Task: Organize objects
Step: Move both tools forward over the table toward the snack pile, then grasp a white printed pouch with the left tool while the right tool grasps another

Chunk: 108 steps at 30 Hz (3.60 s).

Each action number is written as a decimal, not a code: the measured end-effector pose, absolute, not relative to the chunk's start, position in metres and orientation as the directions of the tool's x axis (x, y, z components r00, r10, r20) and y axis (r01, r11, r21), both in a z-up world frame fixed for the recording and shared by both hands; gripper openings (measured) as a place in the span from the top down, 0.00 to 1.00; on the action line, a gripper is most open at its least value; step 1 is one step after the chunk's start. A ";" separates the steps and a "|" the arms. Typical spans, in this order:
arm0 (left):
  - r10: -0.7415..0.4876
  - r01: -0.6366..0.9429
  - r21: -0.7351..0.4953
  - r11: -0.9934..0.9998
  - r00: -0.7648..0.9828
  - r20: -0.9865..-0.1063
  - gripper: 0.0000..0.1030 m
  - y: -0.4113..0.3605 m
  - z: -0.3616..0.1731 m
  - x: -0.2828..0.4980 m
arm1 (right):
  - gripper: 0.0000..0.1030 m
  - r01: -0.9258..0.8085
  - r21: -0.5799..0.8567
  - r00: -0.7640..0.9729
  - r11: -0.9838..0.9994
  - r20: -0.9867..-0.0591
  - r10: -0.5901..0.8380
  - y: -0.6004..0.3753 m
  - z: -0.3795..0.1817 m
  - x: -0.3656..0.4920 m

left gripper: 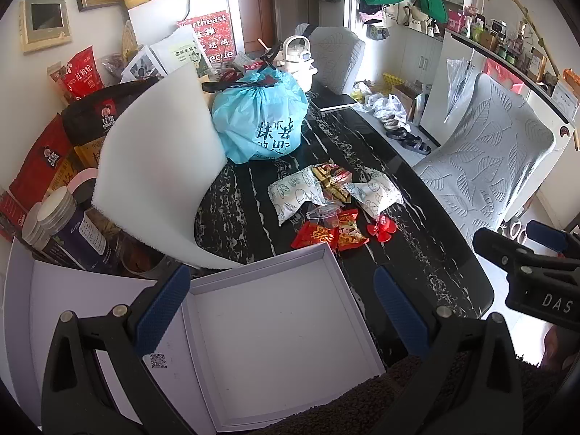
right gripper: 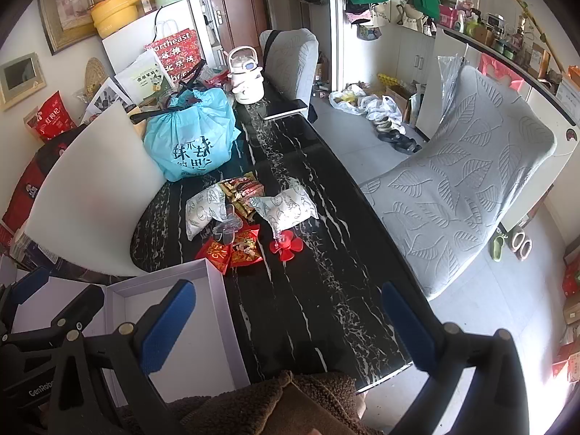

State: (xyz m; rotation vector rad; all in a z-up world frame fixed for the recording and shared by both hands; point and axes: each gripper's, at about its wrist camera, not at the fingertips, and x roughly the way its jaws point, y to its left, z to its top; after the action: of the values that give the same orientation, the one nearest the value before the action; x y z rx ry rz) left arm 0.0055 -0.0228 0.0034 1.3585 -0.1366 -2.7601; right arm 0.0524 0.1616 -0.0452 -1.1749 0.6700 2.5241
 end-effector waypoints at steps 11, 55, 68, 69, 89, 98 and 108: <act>-0.091 -0.001 0.116 -0.993 -0.610 -0.787 0.01 -0.023 0.004 0.005 | 0.00 -0.432 0.287 -0.627 -0.855 -0.777 0.056 0.162 -0.043 0.054; -0.084 -0.136 0.200 -0.970 -0.585 -0.807 0.01 0.005 0.000 -0.008 | 0.00 -0.430 0.280 -0.547 -0.858 -0.837 0.002 0.188 -0.056 0.050; -0.124 -0.097 0.214 -0.972 -0.561 -0.818 0.01 0.034 -0.015 -0.042 | 0.00 -0.355 0.264 -0.521 -0.897 -0.853 -0.045 0.223 -0.067 0.008; -0.128 -0.095 0.216 -0.972 -0.557 -0.821 0.01 0.036 -0.017 -0.047 | 0.00 -0.353 0.264 -0.518 -0.898 -0.854 -0.047 0.226 -0.068 0.005; -0.207 -0.086 0.276 -0.957 -0.464 -0.861 0.01 0.050 -0.051 -0.122 | 0.00 -0.336 0.306 -0.435 -0.891 -0.889 -0.141 0.262 -0.112 -0.074; -0.233 -0.065 0.285 -0.956 -0.424 -0.875 0.01 0.041 -0.078 -0.153 | 0.00 -0.314 0.292 -0.383 -0.903 -0.909 -0.161 0.263 -0.141 -0.108; -0.256 -0.011 0.282 -0.959 -0.386 -0.886 0.01 0.016 -0.103 -0.192 | 0.00 -0.259 0.293 -0.342 -0.920 -0.919 -0.197 0.254 -0.169 -0.151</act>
State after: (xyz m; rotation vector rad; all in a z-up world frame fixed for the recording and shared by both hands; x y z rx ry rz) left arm -0.1916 0.0165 -0.1028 1.6475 -0.3654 -2.4712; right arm -0.1513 0.2545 -0.1691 -1.7791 0.6163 2.4661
